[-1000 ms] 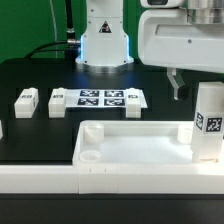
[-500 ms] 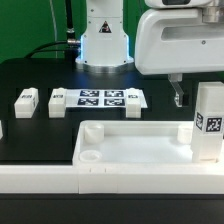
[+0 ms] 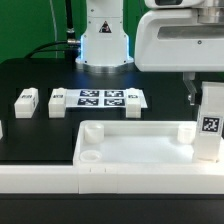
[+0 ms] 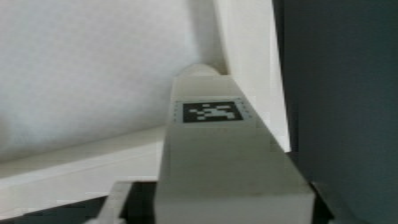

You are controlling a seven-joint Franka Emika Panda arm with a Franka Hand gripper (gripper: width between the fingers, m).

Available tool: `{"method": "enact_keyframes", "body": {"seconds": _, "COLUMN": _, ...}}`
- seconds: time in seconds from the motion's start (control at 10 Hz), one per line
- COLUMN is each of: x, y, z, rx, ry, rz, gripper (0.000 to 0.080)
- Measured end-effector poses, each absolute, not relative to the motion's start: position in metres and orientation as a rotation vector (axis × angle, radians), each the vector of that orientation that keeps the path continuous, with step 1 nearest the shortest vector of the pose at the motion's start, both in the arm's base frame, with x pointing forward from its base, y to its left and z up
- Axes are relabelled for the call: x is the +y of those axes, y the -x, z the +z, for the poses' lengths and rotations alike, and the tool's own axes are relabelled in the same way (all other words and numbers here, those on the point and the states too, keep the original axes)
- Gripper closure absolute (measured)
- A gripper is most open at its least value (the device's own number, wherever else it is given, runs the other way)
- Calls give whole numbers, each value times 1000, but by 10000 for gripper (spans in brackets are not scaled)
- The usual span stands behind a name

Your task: Assemble desk

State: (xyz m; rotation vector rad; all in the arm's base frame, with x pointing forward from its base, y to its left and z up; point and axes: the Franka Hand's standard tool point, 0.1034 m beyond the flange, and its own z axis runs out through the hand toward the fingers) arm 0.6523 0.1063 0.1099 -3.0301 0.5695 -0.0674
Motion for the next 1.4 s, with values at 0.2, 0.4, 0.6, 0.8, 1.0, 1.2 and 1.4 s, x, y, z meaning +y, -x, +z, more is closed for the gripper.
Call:
{"method": "enact_keyframes", "body": {"seconds": 0.2, "x": 106, "y": -651, "z": 110, "rx": 1122, "ry": 2880, "rz": -40, "gripper": 510}}
{"method": "enact_keyframes", "body": {"seconds": 0.4, "x": 106, "y": -650, "z": 109, "rx": 1604, "ry": 2618, "rz": -7, "gripper": 510}}
{"method": "enact_keyframes", "body": {"seconds": 0.6, "x": 102, "y": -650, "z": 108, "rx": 1886, "ry": 2386, "rz": 14, "gripper": 509}}
{"method": "enact_keyframes", "body": {"seconds": 0.8, "x": 104, "y": -650, "z": 108, "rx": 1990, "ry": 2299, "rz": 23, "gripper": 509}}
{"method": "enact_keyframes", "body": {"seconds": 1.0, "x": 104, "y": -650, "z": 108, "rx": 2070, "ry": 2227, "rz": 29, "gripper": 509}}
{"method": "enact_keyframes", "body": {"seconds": 1.2, "x": 108, "y": -650, "z": 107, "rx": 2382, "ry": 1835, "rz": 44, "gripper": 509}}
{"method": "enact_keyframes", "body": {"seconds": 1.4, "x": 109, "y": -650, "z": 108, "rx": 2385, "ry": 1807, "rz": 43, "gripper": 509}}
